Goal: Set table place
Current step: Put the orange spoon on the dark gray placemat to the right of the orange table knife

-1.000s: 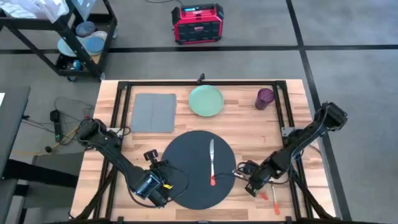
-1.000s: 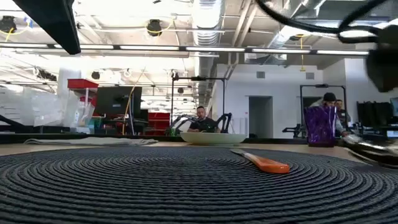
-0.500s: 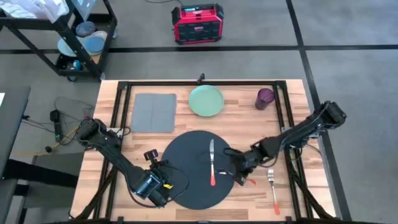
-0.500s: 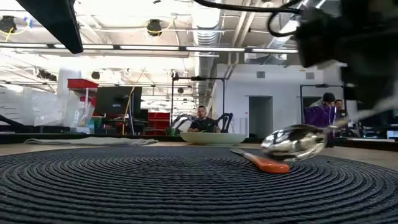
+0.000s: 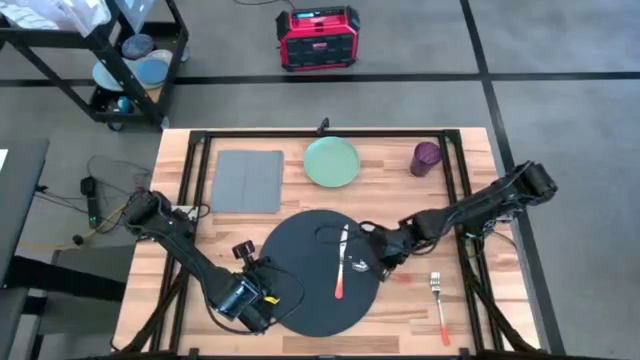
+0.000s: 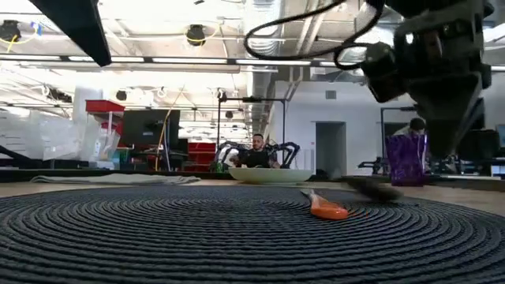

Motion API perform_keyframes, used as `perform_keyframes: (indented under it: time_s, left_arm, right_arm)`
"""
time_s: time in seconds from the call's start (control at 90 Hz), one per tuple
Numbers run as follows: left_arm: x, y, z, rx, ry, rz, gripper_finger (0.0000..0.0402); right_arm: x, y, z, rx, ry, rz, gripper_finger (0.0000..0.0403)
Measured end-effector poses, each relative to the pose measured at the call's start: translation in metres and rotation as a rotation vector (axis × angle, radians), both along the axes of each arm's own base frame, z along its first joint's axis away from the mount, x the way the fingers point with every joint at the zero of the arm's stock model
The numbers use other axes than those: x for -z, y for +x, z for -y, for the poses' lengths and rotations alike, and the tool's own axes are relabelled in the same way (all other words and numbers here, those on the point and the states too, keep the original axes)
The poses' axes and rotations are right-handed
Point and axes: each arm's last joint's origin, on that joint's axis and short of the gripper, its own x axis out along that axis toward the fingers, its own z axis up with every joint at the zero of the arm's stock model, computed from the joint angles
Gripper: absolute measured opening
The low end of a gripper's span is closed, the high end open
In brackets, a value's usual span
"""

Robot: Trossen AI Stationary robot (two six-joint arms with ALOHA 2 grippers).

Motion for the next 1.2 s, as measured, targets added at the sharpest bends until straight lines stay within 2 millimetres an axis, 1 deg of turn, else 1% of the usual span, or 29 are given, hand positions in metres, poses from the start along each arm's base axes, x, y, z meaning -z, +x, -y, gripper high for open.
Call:
perform_keyframes:
  time_s: [0.089, 0.178, 0.233, 0.344, 0.489, 0.556, 0.633, 0.733, 0.844, 0.967, 1.078, 1.2]
  left_arm:
    - [0.0, 0.003, 0.001, 0.0, 0.004, 0.044, 0.0]
    - [-0.001, 0.006, 0.0, -0.001, 0.013, 0.066, 0.0]
    - [-0.001, 0.008, -0.002, -0.005, 0.013, 0.068, 0.0]
    - [-0.001, 0.011, -0.005, -0.001, 0.017, 0.064, 0.0]
    - [-0.001, 0.015, -0.008, -0.023, 0.006, 0.08, 0.0]
    - [-0.001, 0.018, -0.01, -0.05, -0.015, 0.106, 0.0]
    - [-0.001, 0.02, -0.01, -0.059, -0.03, 0.125, 0.0]
    - [-0.001, 0.022, -0.008, -0.046, -0.043, 0.141, 0.0]
    - [-0.001, 0.022, -0.008, -0.048, -0.046, 0.141, 0.0]
    - [-0.001, 0.022, -0.008, -0.041, -0.041, 0.136, 0.0]
    - [-0.001, 0.022, -0.008, -0.023, -0.031, 0.125, 0.0]
    - [-0.001, 0.022, -0.008, -0.019, -0.029, 0.122, 0.0]
  right_arm:
    - [0.004, -0.009, -0.002, 0.024, 0.018, 0.003, 0.0]
    - [0.004, -0.01, -0.003, 0.018, 0.083, 0.076, 0.0]
    - [0.003, -0.013, -0.004, -0.006, 0.11, 0.08, 0.0]
    - [0.001, -0.023, -0.005, -0.086, 0.103, 0.084, 0.0]
    - [-0.001, -0.024, -0.004, -0.169, 0.148, 0.096, 0.0007]
    - [0.002, -0.024, -0.005, -0.199, 0.192, 0.071, 0.0022]
    - [0.004, -0.024, -0.01, -0.236, 0.237, 0.053, 0.0049]
    - [0.008, -0.024, -0.015, -0.283, 0.211, 0.059, 0.0088]
    - [0.016, -0.023, -0.007, -0.272, 0.097, 0.035, 0.0133]
    - [0.021, -0.019, 0.005, -0.221, 0.048, 0.013, 0.0175]
    - [0.02, -0.013, 0.009, -0.196, 0.055, 0.052, 0.0197]
    - [0.019, -0.011, 0.01, -0.122, 0.049, 0.061, 0.02]
